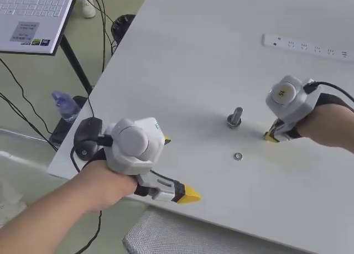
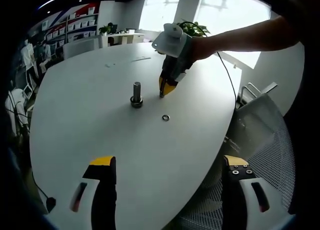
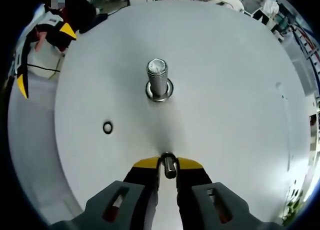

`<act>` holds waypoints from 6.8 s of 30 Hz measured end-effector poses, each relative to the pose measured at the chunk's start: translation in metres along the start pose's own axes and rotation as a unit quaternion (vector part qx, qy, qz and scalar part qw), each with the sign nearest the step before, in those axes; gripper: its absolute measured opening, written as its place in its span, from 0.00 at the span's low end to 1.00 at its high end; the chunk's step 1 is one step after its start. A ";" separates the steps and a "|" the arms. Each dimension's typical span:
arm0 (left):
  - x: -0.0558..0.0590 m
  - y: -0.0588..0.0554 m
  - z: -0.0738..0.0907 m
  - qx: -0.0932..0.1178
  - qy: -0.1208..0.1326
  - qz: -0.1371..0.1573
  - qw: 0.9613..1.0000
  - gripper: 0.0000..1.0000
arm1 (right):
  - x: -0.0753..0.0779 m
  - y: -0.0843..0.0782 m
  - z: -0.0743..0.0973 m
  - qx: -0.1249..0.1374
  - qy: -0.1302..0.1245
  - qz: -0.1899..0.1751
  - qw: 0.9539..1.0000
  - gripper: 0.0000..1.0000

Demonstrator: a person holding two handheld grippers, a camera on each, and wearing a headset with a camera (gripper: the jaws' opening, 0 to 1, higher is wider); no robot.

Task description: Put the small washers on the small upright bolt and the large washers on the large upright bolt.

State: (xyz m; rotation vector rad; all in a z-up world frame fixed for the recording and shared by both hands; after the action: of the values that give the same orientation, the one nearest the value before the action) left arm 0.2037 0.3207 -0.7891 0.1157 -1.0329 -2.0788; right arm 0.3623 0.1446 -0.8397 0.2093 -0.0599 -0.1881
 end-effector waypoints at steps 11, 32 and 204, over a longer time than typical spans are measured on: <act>-0.001 0.003 0.000 0.001 -0.002 -0.002 1.000 0.87 | 0.001 -0.001 -0.001 0.003 0.004 0.001 1.000 0.13; 0.002 0.004 0.000 0.003 -0.002 -0.004 1.000 0.87 | 0.006 0.001 0.005 0.017 -0.002 -0.001 1.000 0.28; 0.016 0.015 0.008 0.021 -0.004 -0.028 0.999 0.85 | -0.066 -0.012 0.035 0.013 0.006 -0.027 1.000 0.12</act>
State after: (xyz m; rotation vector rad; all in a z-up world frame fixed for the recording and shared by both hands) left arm 0.1993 0.3092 -0.7693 0.1584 -1.0907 -2.1099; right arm 0.2928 0.1387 -0.8109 0.2385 -0.0453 -0.2400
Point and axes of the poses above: the centre of the closed fingertips' face, and the gripper's own axes: z roughly backward along the fingers, x roughly to its right, y roughly out of its top, the point moved 2 cm from there along z, roughly backward along the fingers, and after that the axes turned 3 degrees about z, right-handed, at the moved point
